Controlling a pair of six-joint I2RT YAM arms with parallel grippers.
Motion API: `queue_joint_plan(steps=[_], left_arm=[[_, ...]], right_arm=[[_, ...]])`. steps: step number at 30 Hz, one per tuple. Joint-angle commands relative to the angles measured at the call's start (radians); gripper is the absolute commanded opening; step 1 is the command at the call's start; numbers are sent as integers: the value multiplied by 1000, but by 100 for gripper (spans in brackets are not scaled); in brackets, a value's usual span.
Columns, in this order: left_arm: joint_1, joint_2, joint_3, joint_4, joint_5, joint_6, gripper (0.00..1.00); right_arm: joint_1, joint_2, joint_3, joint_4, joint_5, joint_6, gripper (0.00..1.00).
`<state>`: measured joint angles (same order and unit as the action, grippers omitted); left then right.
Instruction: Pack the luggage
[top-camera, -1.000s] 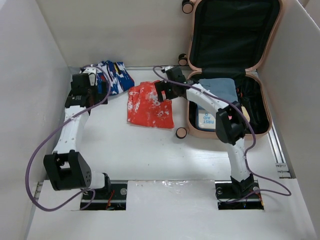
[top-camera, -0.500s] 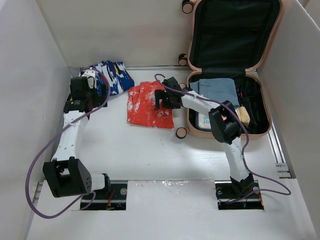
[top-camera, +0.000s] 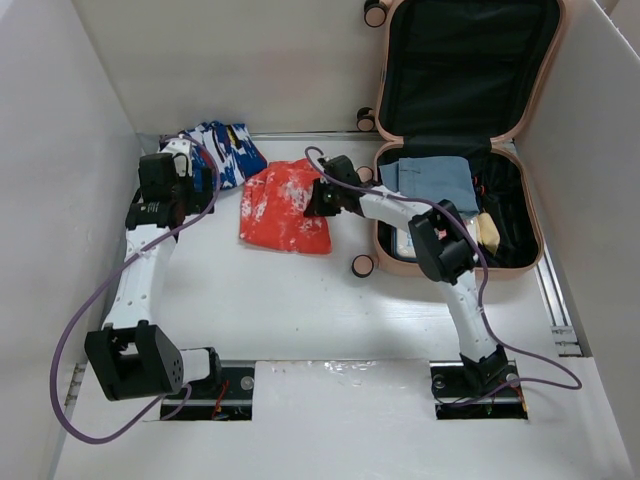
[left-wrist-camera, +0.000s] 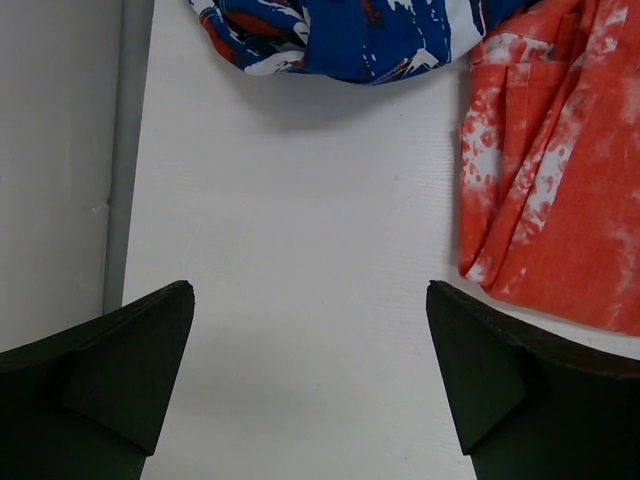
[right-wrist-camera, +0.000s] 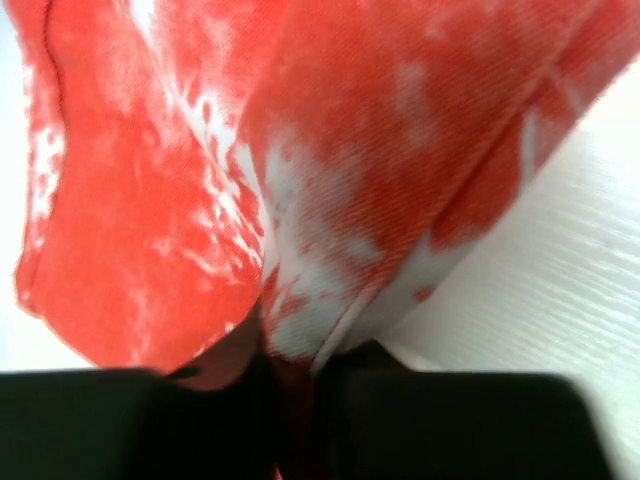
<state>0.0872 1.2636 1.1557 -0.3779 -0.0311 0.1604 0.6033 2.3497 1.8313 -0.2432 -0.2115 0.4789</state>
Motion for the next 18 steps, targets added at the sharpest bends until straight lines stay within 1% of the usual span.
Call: queue_joint_plan(steps=[1, 5, 9, 12, 17, 18], left_arm=[[5, -40, -1, 25, -21, 14, 100], [14, -49, -11, 25, -30, 24, 100], [25, -58, -11, 25, -20, 24, 100], [43, -67, -11, 34, -10, 24, 100], [72, -78, -11, 34, -10, 14, 100], [72, -78, -11, 34, -10, 14, 100]], right_arm=[[23, 33, -67, 73, -111, -5, 0], [13, -4, -81, 84, -134, -69, 0], [13, -84, -72, 84, -134, -189, 0], [13, -147, -63, 84, -163, -241, 0], [1, -179, 58, -76, -184, -313, 0], [-8, -188, 77, -91, -218, -313, 0]])
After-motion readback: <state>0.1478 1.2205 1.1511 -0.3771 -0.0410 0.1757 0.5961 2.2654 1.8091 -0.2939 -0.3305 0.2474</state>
